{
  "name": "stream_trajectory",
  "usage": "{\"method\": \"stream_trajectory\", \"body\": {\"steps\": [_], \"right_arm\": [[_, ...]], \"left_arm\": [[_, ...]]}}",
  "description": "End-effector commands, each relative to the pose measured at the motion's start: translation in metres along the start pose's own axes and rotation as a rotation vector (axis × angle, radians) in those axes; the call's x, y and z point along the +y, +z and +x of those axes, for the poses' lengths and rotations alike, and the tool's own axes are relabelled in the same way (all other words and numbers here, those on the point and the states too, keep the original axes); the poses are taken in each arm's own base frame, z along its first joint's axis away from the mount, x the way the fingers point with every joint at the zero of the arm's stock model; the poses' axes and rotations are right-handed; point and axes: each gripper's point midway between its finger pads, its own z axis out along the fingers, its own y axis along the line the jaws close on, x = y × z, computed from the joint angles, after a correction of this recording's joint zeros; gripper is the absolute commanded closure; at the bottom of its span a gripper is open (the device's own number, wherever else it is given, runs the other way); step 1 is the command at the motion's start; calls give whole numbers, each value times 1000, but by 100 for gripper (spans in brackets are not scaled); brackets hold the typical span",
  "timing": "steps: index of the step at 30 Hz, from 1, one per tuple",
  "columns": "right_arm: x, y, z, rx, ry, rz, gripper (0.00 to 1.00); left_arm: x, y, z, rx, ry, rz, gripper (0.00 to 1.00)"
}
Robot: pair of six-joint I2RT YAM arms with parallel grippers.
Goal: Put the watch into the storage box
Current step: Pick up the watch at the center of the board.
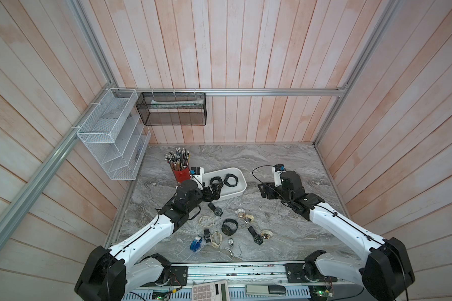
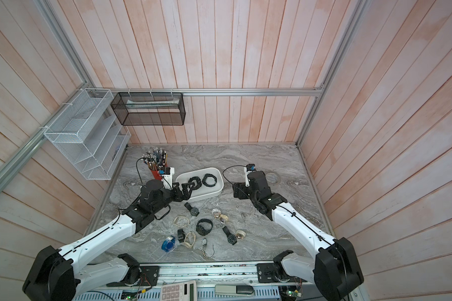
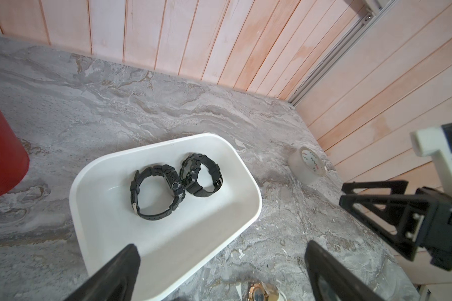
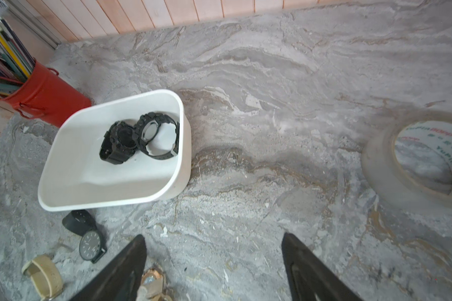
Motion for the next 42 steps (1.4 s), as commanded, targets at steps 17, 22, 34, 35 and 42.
{"method": "stream_trajectory", "body": {"steps": [17,22,34,35,42], "right_arm": [[9,-48,138,406,113,64,26],[19,-55,155,436,113,43,27],[6,-54,183,473,87,145,35],[7,-52,183,469,86,145,36],[8,-44,182,459,59,166,51]], "left_arm": [[-9,1,-5,-28,32,47,0],[-8,1,-3,-29,35,43,0],[-6,0,1,-21,41,40,1],[-6,-1,1,-24,42,40,0],[-3,-5,2,-26,49,28,0]]}}
